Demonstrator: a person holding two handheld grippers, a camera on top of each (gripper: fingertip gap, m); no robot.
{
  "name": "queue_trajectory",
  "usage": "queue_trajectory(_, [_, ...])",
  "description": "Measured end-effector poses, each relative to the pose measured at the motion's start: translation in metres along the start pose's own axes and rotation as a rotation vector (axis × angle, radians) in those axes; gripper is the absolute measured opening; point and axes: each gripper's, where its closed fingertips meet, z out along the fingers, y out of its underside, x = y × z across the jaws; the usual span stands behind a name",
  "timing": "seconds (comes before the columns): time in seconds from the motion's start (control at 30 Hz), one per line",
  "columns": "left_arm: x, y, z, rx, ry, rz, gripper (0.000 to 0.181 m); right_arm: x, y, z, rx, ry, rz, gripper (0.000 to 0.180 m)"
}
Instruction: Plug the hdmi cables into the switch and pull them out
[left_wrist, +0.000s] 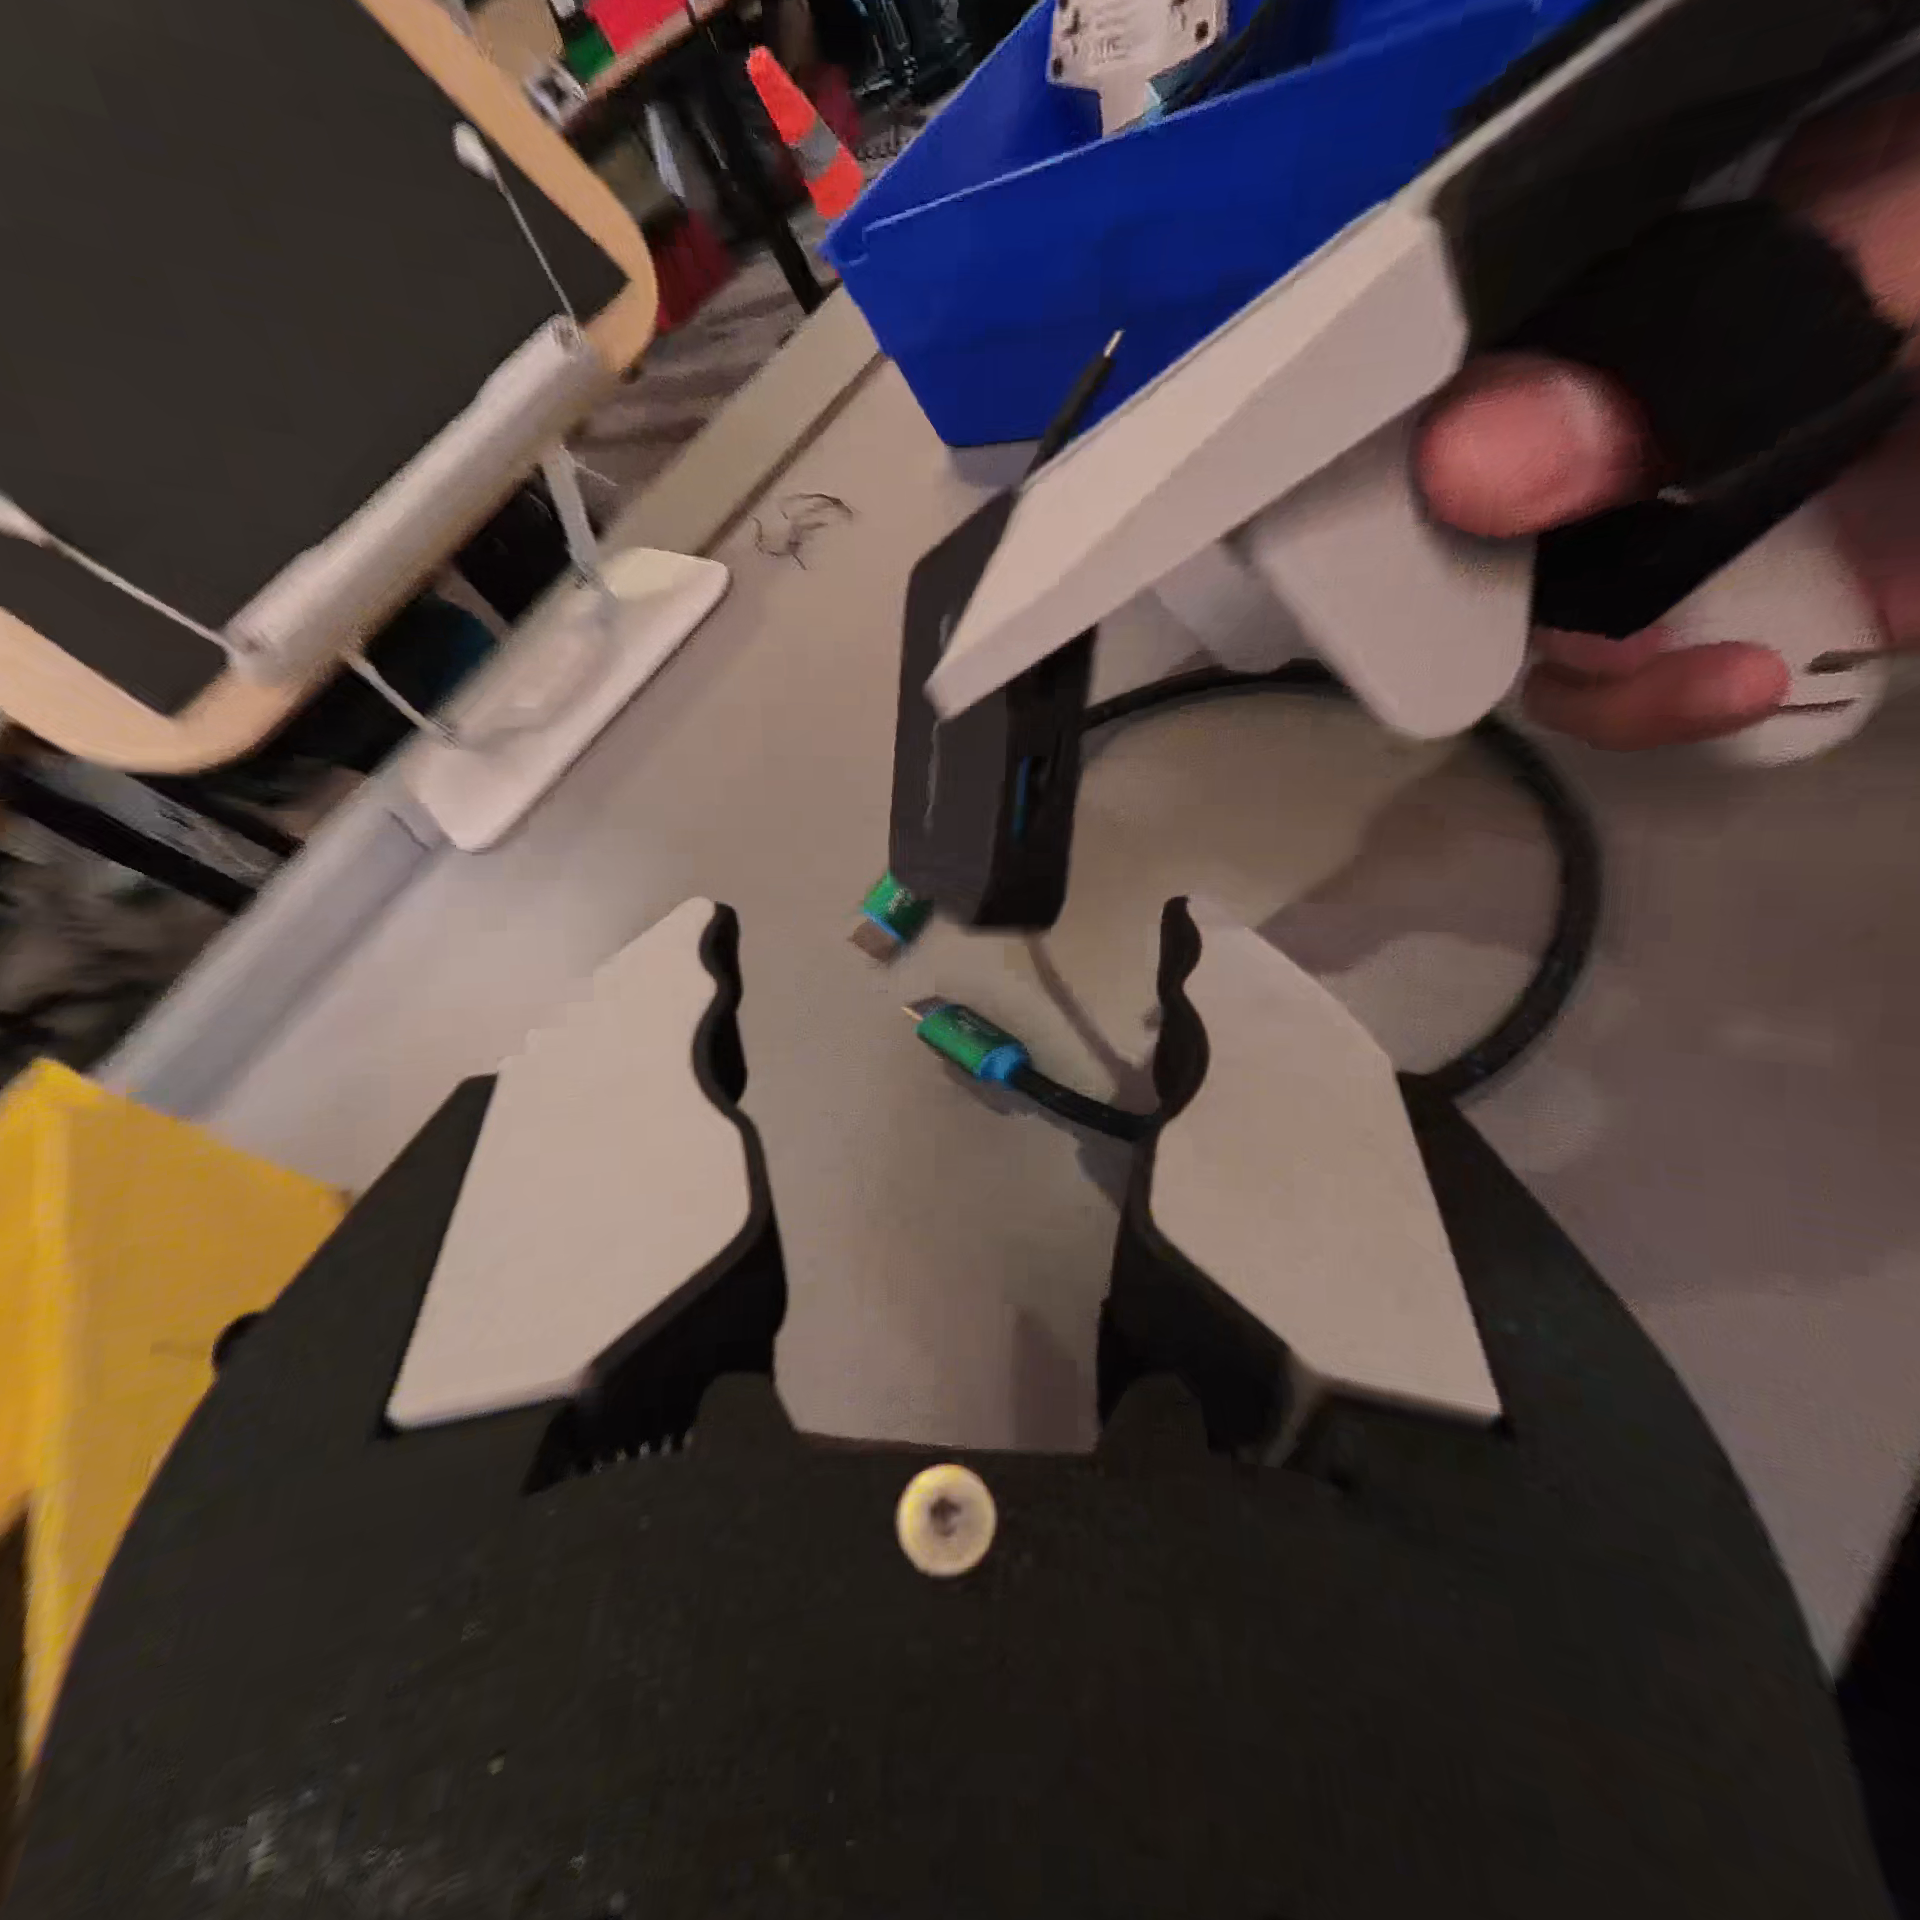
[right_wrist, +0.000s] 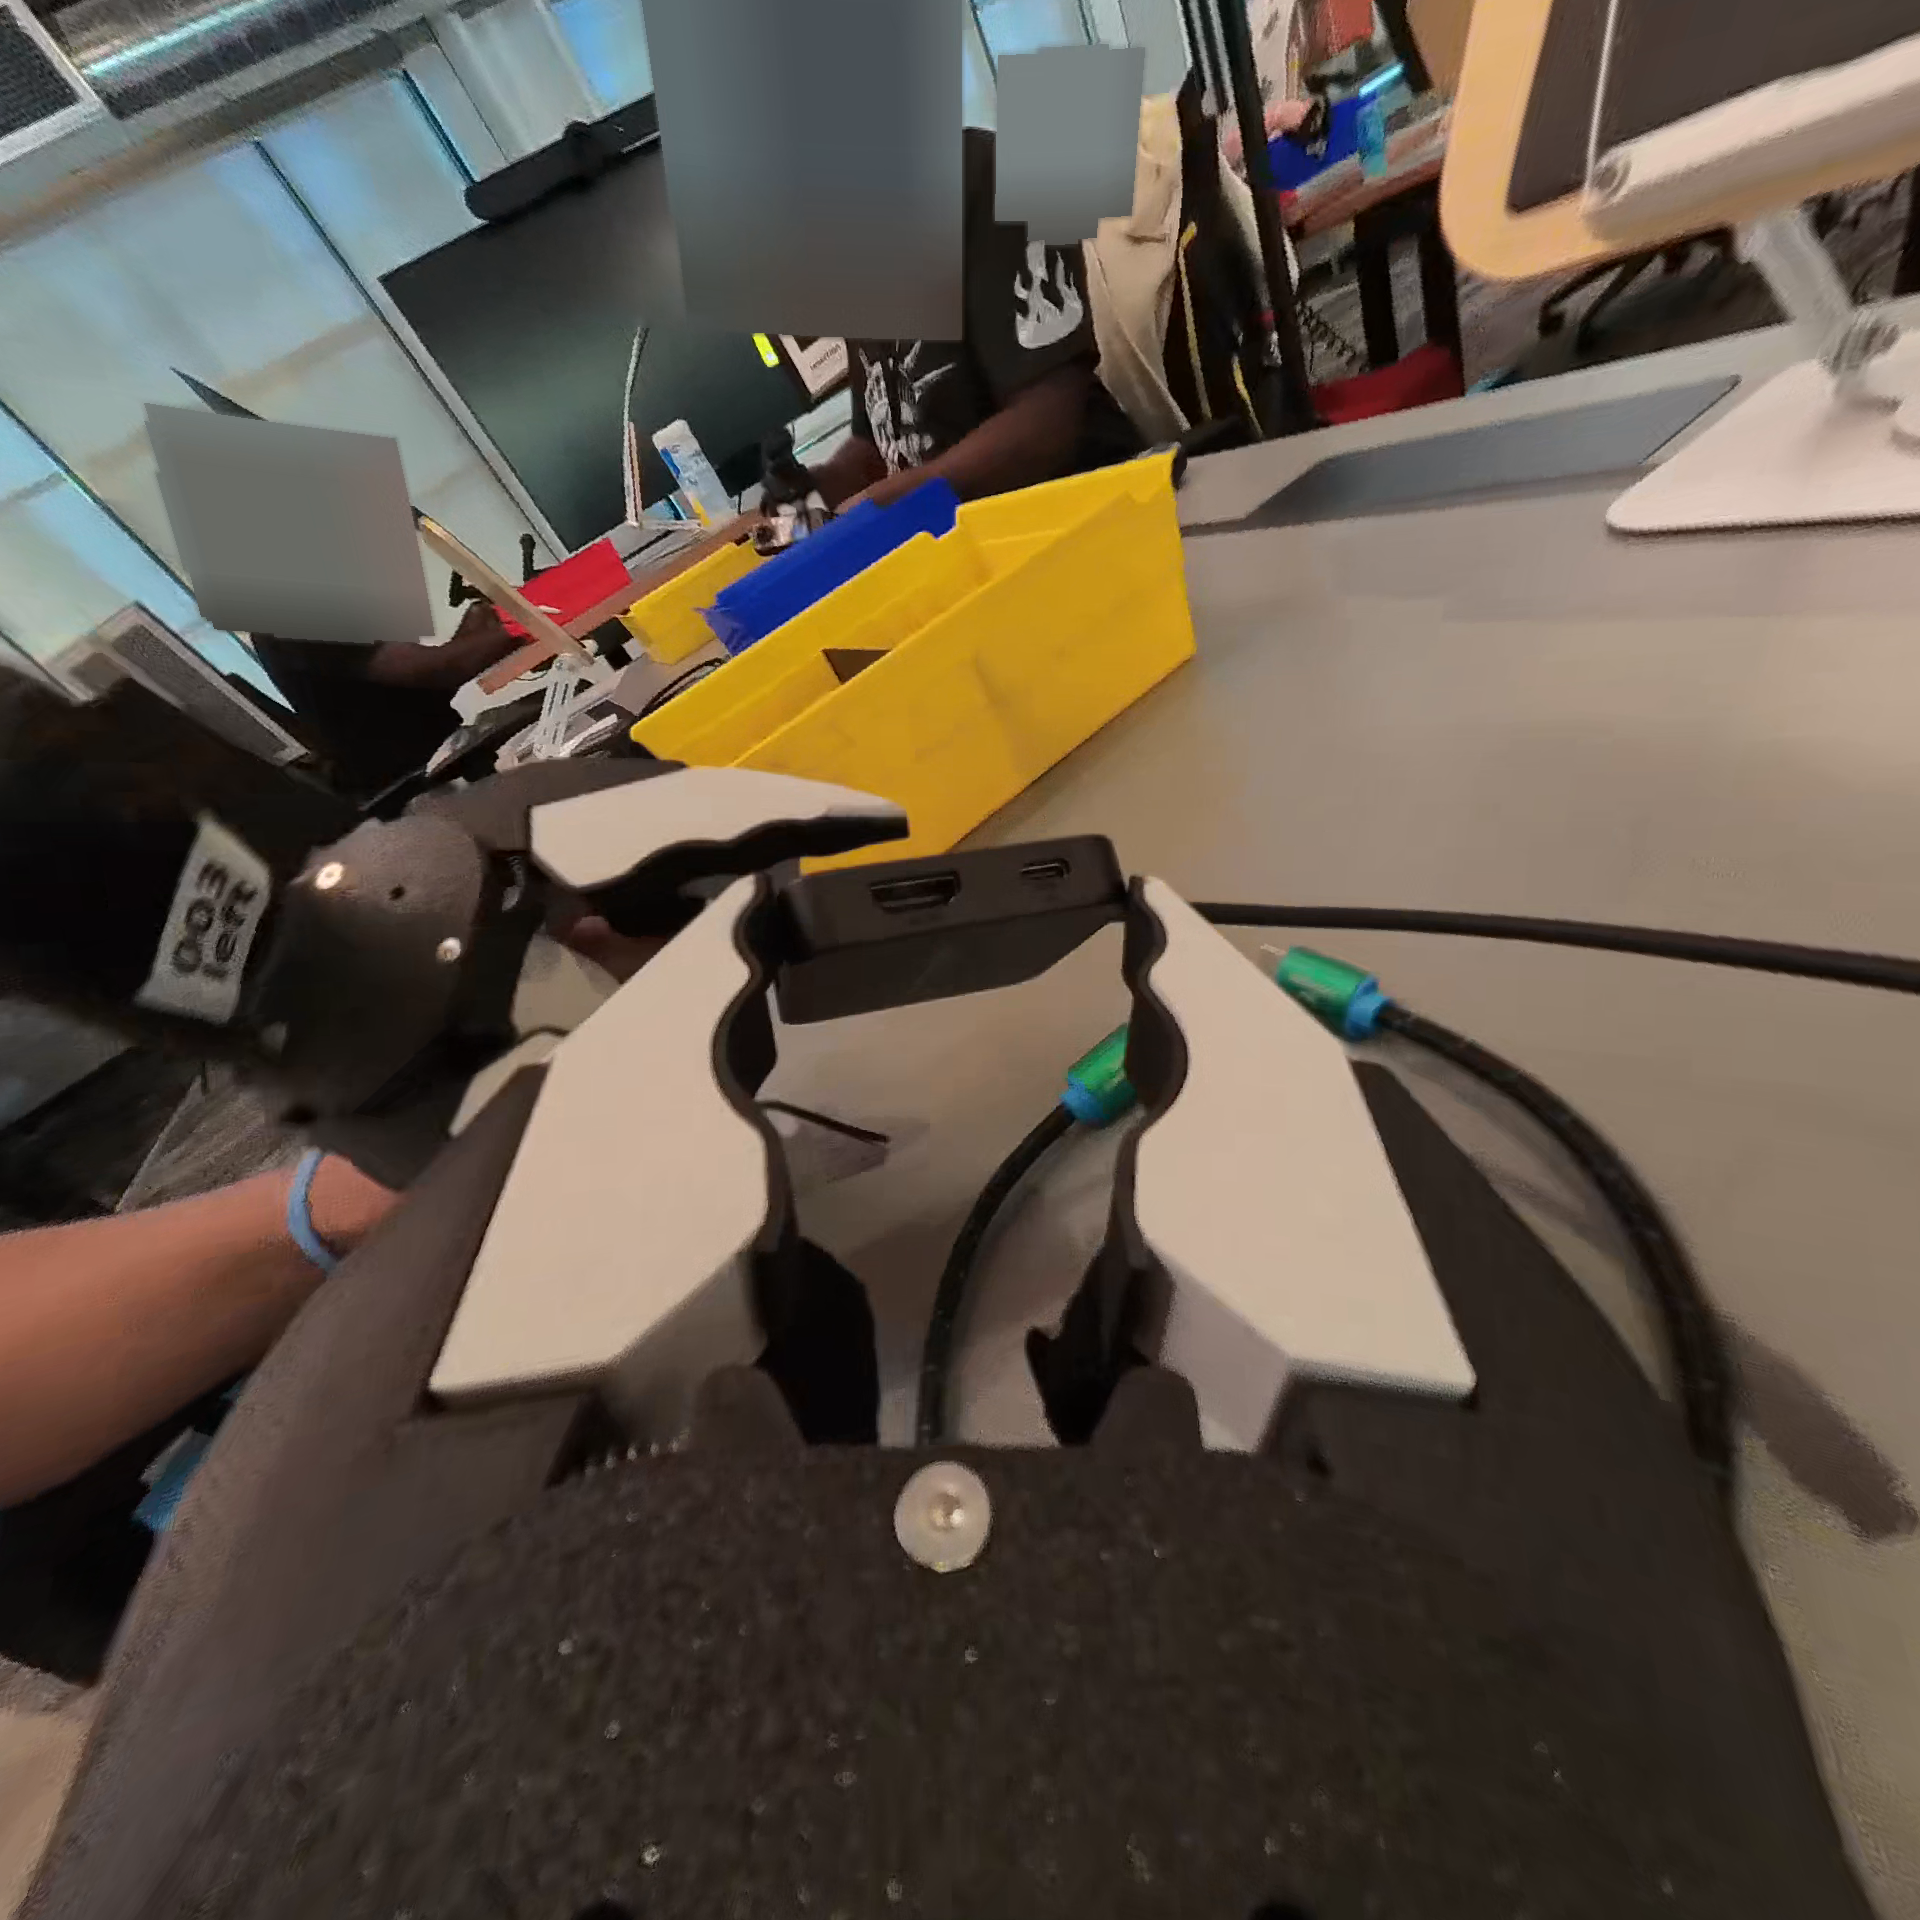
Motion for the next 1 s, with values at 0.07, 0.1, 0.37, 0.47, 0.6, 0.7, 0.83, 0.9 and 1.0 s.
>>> queue_trajectory(0.07, [0.002,-0.005,0.002,-0.006,-0.072,0.122,0.076,-0.005,0.005,0.004,-0.003,0.02,0.018,0.067])
queue_trajectory(0.1, [0.003,-0.009,0.002,0.003,-0.094,0.17,0.074,-0.007,0.009,0.006,-0.019,0.031,0.015,0.067])
queue_trajectory(0.37, [0.001,-0.008,0.004,0.012,-0.163,0.273,0.025,-0.019,0.028,0.013,-0.096,0.025,-0.008,0.067])
queue_trajectory(0.47, [-0.001,-0.006,0.001,0.027,-0.164,0.305,0.014,-0.024,0.032,0.015,-0.142,-0.066,-0.021,0.069])
queue_trajectory(0.6, [-0.007,-0.007,-0.006,0.111,-0.157,0.326,0.014,-0.024,0.007,0.002,-0.055,-0.195,0.021,0.069])
queue_trajectory(0.7, [-0.006,-0.011,-0.009,0.199,-0.151,0.343,0.014,-0.022,0.002,-0.002,-0.058,-0.211,0.014,0.07])
queue_trajectory(0.83, [-0.002,-0.016,-0.009,0.24,-0.16,0.36,0.014,-0.033,0.022,0.005,-0.144,-0.214,-0.115,0.07])
queue_trajectory(0.9, [-0.001,-0.016,-0.007,0.234,-0.159,0.358,0.014,-0.036,0.024,0.007,-0.147,-0.196,-0.141,0.064])
queue_trajectory(1.0, [-0.002,-0.011,-0.004,0.184,-0.158,0.329,0.014,-0.032,0.027,0.009,-0.171,-0.136,-0.144,0.064])
